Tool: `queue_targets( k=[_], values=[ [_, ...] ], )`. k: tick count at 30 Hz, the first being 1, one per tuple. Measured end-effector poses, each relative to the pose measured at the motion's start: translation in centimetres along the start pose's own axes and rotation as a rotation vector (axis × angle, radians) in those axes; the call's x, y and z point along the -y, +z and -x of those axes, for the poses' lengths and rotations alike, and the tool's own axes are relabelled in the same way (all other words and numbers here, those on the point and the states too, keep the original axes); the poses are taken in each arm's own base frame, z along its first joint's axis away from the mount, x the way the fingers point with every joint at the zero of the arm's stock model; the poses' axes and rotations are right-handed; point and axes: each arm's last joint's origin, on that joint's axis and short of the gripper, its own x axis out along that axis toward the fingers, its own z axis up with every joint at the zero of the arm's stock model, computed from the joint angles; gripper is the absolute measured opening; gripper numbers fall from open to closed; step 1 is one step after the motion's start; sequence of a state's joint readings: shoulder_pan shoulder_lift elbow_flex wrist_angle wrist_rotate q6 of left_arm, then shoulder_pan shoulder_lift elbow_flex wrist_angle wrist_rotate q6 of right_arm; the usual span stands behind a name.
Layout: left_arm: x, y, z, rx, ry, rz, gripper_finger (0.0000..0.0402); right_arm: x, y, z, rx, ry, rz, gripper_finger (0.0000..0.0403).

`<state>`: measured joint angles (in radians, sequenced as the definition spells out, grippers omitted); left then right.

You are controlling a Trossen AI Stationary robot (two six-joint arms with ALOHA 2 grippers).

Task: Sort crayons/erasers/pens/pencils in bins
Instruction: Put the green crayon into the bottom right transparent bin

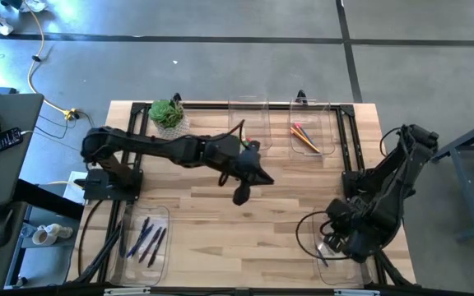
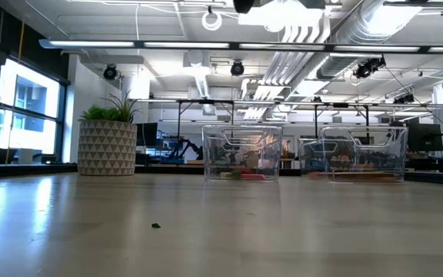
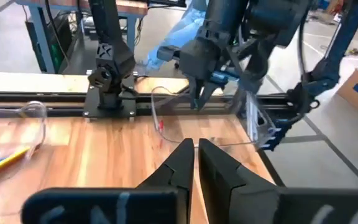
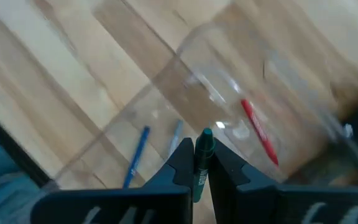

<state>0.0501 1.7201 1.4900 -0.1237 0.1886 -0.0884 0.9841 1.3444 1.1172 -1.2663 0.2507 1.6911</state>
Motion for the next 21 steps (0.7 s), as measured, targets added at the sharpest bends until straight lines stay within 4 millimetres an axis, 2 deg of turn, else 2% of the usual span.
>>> queue_targets(
  k=[6,12,21],
  values=[
    [1.3,-3.2,0.9,-0.007,-0.002,0.06,0.0002,-2.1,-1.5,-2.6,-0.093,-0.071,0.01,0.0005],
    [1.7,-6.2,2.5,0.047,0.005,0.161,0.0001,-4.1,-2.7,-5.0,-0.203,-0.075,0.003,0.0005],
    [2.6,-8.6,7.1,0.076,0.068,0.175,0.0,-5.3,-3.4,-6.6,-0.245,-0.086,-0.096,0.0011]
  ],
)
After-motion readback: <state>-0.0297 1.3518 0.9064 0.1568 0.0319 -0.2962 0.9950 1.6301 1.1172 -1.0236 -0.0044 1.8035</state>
